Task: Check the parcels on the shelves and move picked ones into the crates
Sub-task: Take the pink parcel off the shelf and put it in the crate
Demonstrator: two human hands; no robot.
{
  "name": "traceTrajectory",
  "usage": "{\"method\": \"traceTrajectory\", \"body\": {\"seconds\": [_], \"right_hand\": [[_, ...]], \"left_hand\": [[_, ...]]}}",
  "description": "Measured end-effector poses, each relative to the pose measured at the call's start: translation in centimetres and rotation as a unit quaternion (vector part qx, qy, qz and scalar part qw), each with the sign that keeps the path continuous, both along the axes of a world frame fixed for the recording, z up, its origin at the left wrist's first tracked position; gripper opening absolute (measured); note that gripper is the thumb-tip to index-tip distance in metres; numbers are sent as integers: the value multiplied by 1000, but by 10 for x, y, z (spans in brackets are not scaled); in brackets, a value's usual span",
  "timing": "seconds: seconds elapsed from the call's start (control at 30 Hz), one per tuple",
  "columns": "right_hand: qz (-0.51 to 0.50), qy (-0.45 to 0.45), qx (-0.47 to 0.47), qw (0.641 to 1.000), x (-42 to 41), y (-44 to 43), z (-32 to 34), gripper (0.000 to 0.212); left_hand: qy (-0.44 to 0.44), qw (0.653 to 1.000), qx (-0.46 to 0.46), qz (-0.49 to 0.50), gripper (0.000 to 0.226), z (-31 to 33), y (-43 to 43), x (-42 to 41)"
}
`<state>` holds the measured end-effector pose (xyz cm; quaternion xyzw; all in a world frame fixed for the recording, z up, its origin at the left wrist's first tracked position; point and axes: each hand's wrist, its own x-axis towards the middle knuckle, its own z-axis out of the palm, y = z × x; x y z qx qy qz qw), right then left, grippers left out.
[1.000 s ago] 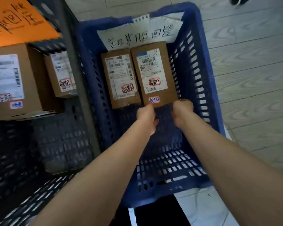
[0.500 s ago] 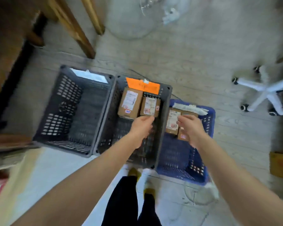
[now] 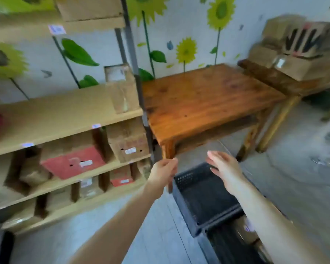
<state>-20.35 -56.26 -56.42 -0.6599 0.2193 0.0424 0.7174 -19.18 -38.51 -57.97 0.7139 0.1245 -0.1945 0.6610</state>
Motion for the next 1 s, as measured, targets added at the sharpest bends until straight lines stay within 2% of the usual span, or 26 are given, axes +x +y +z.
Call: {"method": "traceTrajectory", "body": {"seconds": [0.07,0.17,0.27,0.4,0.47,0.6,0.67,0.87,1.0], "right_hand": [[68,-32,3,997,19,73,20,5],[141,-62,29,988,41,189,44,19],[201,-76,38,976,48,302,56,35],[278,-88,25,956,50,420,64,18],[308,-95,15,947,54,463,66,21],[347,-100,-6,933,77,537,64,34],[346,-97,-19,933,95,572,60,34],[334,-82,-49,938,160,682,44,42],[340,-54,-117,931,194,742,36,60]], "left_hand": [[-20,997,-2,73,30,20,81,-7],[-36,983,13,179,18,42,202,-24],[-64,963,32,259,16,58,314,-40],[-86,931,48,351,16,71,435,-55],[-88,917,54,386,20,73,478,-58],[-88,896,52,432,21,70,546,-49],[-87,890,65,444,27,69,575,-36],[-67,879,176,437,55,57,651,25],[-56,876,220,425,52,49,686,68]]}}
